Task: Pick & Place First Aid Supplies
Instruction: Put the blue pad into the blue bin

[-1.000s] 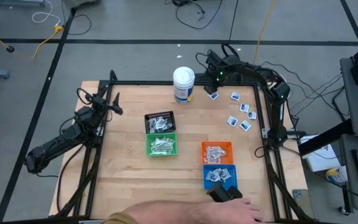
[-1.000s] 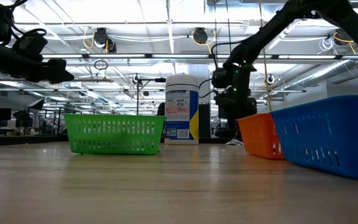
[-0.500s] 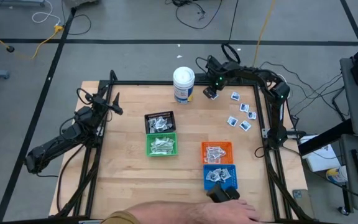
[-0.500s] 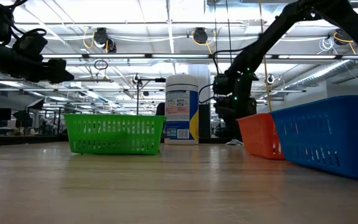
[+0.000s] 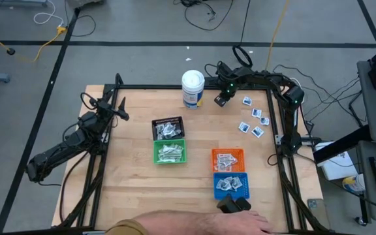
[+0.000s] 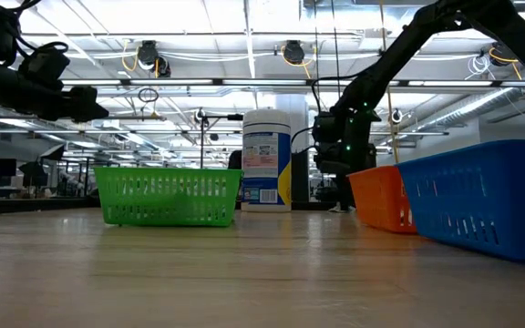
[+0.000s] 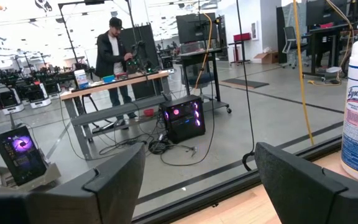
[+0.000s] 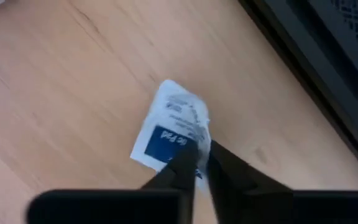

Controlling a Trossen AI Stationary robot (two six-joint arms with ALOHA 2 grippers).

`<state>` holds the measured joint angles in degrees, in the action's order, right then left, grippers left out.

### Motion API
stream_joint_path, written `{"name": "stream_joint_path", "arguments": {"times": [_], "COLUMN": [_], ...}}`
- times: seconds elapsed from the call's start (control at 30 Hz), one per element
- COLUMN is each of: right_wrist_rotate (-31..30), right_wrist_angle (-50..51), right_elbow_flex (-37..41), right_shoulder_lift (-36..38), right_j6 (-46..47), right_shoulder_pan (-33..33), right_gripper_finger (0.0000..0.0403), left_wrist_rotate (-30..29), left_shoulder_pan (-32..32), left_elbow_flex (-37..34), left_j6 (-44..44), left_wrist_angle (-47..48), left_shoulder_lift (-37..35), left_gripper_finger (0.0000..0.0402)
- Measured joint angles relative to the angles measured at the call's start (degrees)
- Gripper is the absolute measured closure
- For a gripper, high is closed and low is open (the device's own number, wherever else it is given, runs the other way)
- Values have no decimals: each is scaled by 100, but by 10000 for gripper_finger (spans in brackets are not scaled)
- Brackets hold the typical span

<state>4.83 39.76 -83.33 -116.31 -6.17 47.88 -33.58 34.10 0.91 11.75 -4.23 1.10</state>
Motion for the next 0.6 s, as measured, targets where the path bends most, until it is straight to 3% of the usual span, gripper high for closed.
{"name": "stream_joint_path", "arguments": {"times": [0.23,0.6], "right_wrist_rotate": [37,-430], "right_wrist_angle": [264,1058], "right_elbow_flex": [0,0], "right_shoulder_lift": [81,1108], "right_j6": [292,1063], "right_shoulder_pan": [0,-187], "right_gripper_finger": [400,402], "left_wrist_rotate": [0,0], "left_shoulder_pan": [-2,0], "left_elbow_flex": [0,0], "left_j6": [0,0], "left_wrist_angle": [-1,0], "left_shoulder_lift": [0,2], "left_gripper_finger": [96,96]}}
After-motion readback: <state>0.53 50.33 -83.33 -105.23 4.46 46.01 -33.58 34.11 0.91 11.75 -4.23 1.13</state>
